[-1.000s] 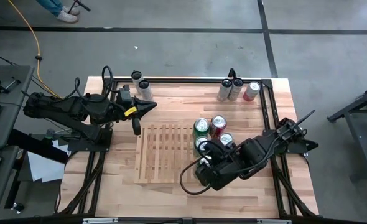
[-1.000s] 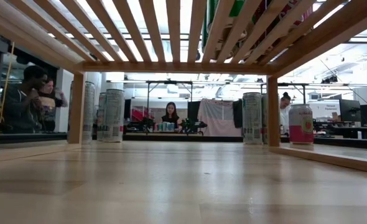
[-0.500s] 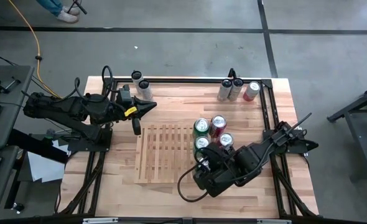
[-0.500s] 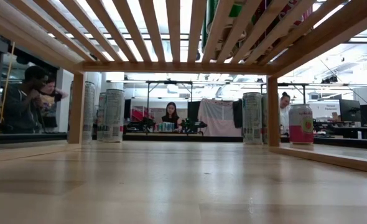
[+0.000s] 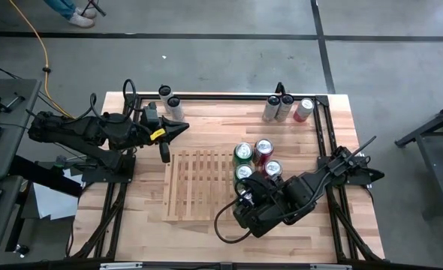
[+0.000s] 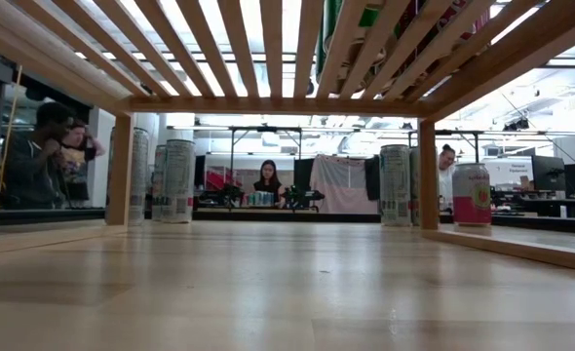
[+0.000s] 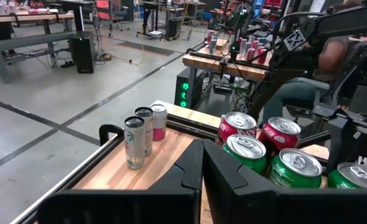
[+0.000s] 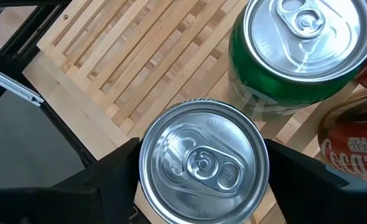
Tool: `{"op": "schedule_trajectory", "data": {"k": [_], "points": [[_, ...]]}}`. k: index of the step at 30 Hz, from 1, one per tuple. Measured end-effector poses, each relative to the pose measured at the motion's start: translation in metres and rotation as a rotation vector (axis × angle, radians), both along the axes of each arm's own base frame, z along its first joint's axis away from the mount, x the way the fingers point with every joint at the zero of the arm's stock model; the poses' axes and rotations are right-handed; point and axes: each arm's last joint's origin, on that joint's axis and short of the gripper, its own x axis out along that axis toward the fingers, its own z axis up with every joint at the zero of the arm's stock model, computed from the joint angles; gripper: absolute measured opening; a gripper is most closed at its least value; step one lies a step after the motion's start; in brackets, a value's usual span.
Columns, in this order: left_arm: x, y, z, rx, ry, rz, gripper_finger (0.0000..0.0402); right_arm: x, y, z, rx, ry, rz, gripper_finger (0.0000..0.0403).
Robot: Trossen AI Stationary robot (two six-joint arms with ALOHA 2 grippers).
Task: Place canned beverage on shelf
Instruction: Put the green soda can on the shelf aligned with the other green soda cans
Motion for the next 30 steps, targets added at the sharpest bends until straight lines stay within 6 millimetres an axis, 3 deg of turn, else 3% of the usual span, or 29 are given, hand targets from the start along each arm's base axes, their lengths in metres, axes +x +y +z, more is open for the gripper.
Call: {"op": "schedule_trajectory", "data": {"k": [6,30], "points": [[0.0,0.0,0.0,0.0,0.0,0.0,0.0,0.0005,0.0004,-0.0031,-0.005,0.021,0.005,0.0342],[0.0002,0.0,0.0003,-0.001,-0.004,0.0,0.0,0.0007,-0.0037,0.0066,0.003,-0.049,-0.016,0.035]]}}
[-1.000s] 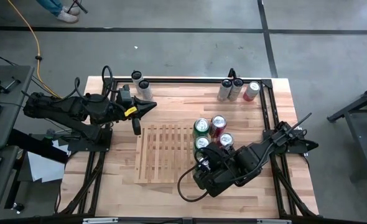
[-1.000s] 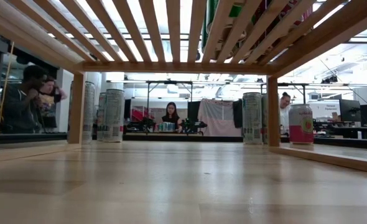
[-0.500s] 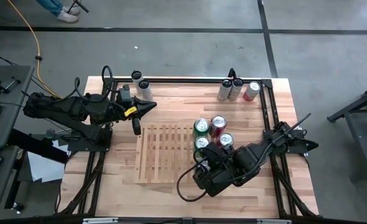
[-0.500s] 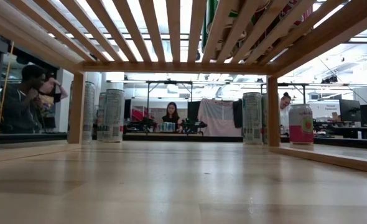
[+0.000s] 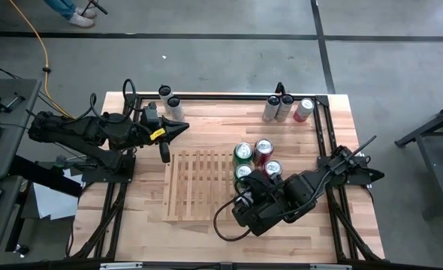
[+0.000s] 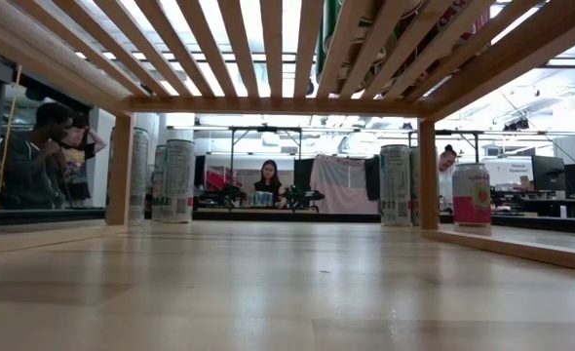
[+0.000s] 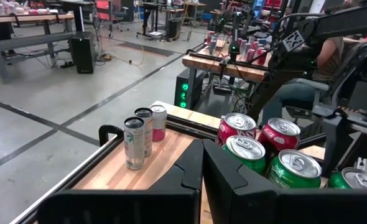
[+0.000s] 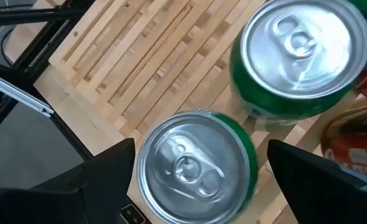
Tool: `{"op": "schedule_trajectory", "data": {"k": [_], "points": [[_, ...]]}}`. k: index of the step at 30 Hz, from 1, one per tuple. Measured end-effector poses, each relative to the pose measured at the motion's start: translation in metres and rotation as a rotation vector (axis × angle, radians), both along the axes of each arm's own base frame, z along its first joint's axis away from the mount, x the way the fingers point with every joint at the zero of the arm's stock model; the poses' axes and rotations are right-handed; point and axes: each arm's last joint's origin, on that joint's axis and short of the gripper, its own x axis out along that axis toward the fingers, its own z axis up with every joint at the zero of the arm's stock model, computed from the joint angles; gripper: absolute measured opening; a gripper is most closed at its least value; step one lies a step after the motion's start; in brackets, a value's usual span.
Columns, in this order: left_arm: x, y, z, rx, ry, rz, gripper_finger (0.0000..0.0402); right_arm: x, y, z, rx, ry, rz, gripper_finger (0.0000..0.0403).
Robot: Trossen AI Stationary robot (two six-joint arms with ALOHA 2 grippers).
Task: Place canned beverage on shelf
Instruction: Put the green soda can on the shelf aligned with the other green soda cans, then put the bottom left white-pink soda can on the shelf
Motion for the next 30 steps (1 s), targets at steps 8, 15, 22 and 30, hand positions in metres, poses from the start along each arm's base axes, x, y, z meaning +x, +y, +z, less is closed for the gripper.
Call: {"op": "schedule_trajectory", "data": {"k": [8,15,22,30], "points": [[0.0,0.0,0.0,-0.001,-0.003,0.0,0.0,-0.002,-0.002,0.003,-0.006,-0.005,0.005,0.0351],[0.0,0.0,0.001,-0.002,-0.013,0.0,0.0,-0.011,-0.008,0.026,-0.015,-0.128,0.027,0.0351],[0.0,0.0,0.002,-0.013,-0.025,-0.006,0.0,-0.038,-0.022,0.061,-0.065,-0.286,0.024,0.0351],[-0.002,-0.006,0.016,-0.036,-0.149,-0.232,0.0,-0.05,-0.067,0.086,-0.294,-0.372,-0.116,0.0351]]}}
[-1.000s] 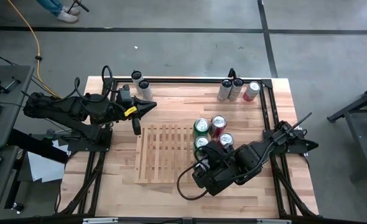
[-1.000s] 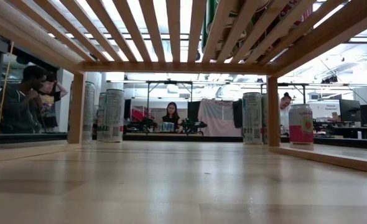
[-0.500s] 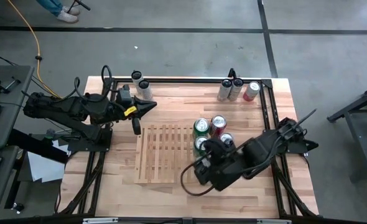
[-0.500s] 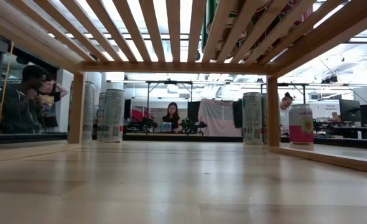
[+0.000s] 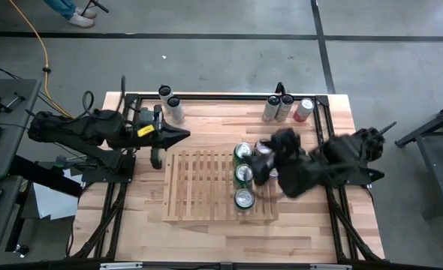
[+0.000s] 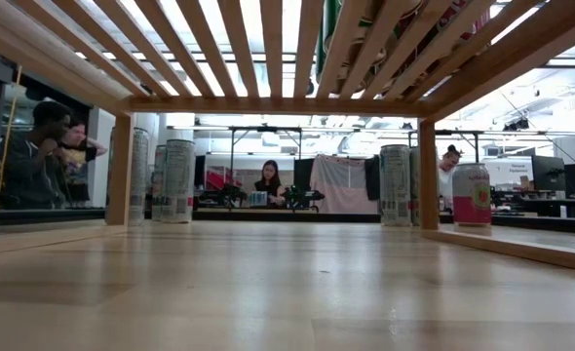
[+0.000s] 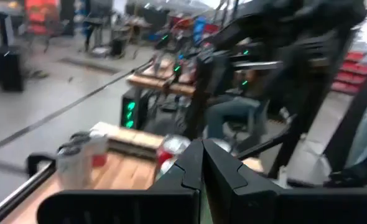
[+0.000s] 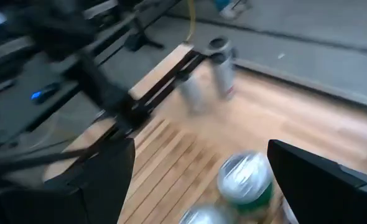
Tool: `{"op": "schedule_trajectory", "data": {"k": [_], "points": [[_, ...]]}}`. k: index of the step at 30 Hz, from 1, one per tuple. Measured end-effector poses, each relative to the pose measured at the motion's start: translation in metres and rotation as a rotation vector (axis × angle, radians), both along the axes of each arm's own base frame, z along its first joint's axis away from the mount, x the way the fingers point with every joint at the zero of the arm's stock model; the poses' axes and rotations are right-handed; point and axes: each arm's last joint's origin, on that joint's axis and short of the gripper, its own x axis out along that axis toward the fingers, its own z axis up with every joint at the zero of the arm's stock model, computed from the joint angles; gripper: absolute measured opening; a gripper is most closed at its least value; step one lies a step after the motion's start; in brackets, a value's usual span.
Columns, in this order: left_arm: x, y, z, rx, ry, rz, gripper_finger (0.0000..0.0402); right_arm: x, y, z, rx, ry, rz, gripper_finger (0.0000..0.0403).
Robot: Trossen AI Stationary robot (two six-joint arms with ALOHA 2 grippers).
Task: Place canned beverage on shelf
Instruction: Put the bottom left white-pink soda can on the shelf
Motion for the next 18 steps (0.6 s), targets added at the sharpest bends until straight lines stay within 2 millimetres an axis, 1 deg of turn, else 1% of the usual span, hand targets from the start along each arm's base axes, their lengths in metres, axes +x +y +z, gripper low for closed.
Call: {"op": "schedule_trajectory", "data": {"k": [4,9,13,18], "points": [[-0.009,0.005,0.007,0.021,-0.04,0.031,0.0006,0.01,-0.034,0.002,-0.052,0.058,-0.051,0.0351],[-0.024,0.017,0.01,0.03,-0.044,0.098,0.0036,0.021,-0.081,-0.001,-0.074,0.178,-0.058,0.0351],[-0.031,0.028,0.008,0.009,-0.007,0.157,0.0076,0.024,-0.117,-0.002,-0.09,0.268,-0.046,0.0351],[-0.03,0.046,-0.005,-0.066,0.106,0.273,0.0146,0.01,-0.162,0.003,-0.136,0.378,-0.024,0.0351]]}}
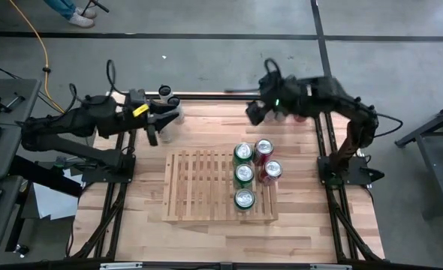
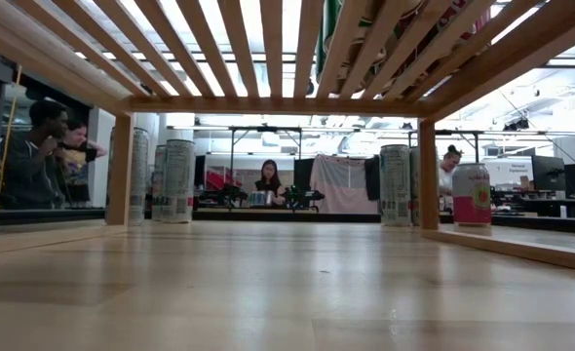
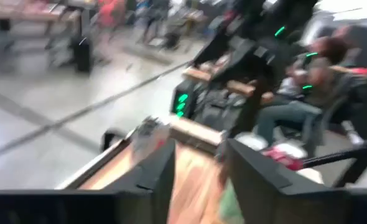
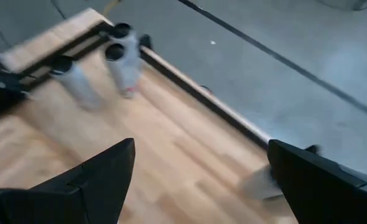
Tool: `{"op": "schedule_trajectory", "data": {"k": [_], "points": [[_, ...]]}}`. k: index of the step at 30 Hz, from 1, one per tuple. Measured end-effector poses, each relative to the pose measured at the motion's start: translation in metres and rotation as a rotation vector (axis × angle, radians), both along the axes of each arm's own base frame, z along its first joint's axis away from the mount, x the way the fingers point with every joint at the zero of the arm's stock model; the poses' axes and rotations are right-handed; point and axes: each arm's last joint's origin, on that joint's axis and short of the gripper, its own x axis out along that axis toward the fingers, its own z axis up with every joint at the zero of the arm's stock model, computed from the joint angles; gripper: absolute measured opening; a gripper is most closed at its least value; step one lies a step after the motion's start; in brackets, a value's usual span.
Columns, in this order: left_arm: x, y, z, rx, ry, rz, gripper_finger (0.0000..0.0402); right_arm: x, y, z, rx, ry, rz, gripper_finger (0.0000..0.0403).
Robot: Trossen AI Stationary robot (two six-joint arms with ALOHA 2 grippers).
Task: Place canned beverage on shelf
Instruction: Put the bottom left white-pink soda can on the shelf
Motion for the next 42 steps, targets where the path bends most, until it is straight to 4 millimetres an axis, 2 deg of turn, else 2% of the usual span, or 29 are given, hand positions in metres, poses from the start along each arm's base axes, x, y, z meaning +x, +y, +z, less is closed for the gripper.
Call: {"op": "schedule_trajectory", "data": {"k": [5,9,12,17,23,32,42], "points": [[0.007,0.024,-0.022,-0.122,0.159,0.174,0.0231,-0.025,-0.044,0.008,-0.036,0.085,0.024,0.0351],[0.004,0.039,-0.038,-0.26,0.252,0.308,0.0287,-0.049,-0.073,0.017,-0.05,0.102,0.055,0.0351],[-0.002,0.045,-0.051,-0.353,0.354,0.4,0.0312,-0.062,-0.095,0.021,-0.049,0.079,0.071,0.0351],[-0.015,0.052,-0.07,-0.509,0.485,0.608,0.0321,-0.074,-0.122,0.022,-0.003,0.001,0.096,0.0351],[-0.017,0.063,-0.087,-0.61,0.539,0.659,0.0321,-0.072,-0.135,0.012,0.036,-0.006,0.086,0.0351],[-0.022,0.089,-0.137,-0.78,0.689,0.686,0.0321,-0.061,-0.143,-0.003,0.075,-0.012,0.06,0.0351],[-0.016,0.104,-0.148,-0.79,0.707,0.633,0.0321,-0.06,-0.143,-0.003,0.083,-0.021,0.048,0.0351]]}}
